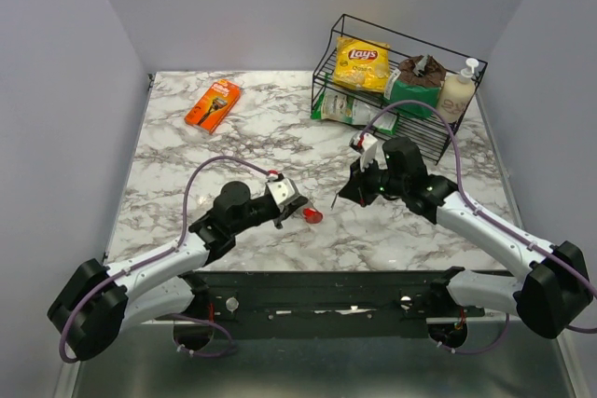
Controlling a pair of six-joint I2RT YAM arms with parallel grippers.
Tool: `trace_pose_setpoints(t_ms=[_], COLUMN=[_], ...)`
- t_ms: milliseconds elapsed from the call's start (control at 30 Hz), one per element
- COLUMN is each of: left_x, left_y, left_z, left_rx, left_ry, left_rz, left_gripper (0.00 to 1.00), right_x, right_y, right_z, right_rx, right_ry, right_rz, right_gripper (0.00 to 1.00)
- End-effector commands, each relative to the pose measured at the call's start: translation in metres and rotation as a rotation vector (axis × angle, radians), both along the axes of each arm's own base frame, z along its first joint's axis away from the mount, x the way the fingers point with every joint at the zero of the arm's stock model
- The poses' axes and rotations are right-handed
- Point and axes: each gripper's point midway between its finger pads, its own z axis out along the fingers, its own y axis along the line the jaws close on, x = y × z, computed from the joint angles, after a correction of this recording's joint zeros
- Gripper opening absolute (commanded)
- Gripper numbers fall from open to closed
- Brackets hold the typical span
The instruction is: Put the keys on the keyring
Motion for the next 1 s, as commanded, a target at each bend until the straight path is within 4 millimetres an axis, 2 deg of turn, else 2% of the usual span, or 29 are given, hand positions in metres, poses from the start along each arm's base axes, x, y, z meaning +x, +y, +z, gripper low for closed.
trace_pose_setpoints(t_ms=[0, 367, 833, 967], left_x=[-0.012, -0.011, 0.010, 0.012], left_y=[-0.018, -0.026, -0.028, -0.030], left_z=[0.015, 0.017, 0.024, 0.026], left_rx=[-0.022, -0.045, -0.082, -0.086], left_ry=[-0.023, 0.002, 0.029, 0.024], left_rz=[-0.120, -0.129, -0.027, -0.027], left_gripper=[0.00, 0.00, 0.00, 0.00], right_x=[0.006, 0.002, -0.017, -0.023], right_y=[0.006, 0.022, 0.033, 0.035], right_z=[0.022, 0.031, 0.038, 0.033], right_rx=[0.035, 0.121, 0.191, 0.195], right_ry=[-0.069, -0.077, -0.079, -0.071], right_rz=[0.037, 0.099, 0.213, 0.253], right_gripper=[0.01, 0.01, 0.01, 0.01])
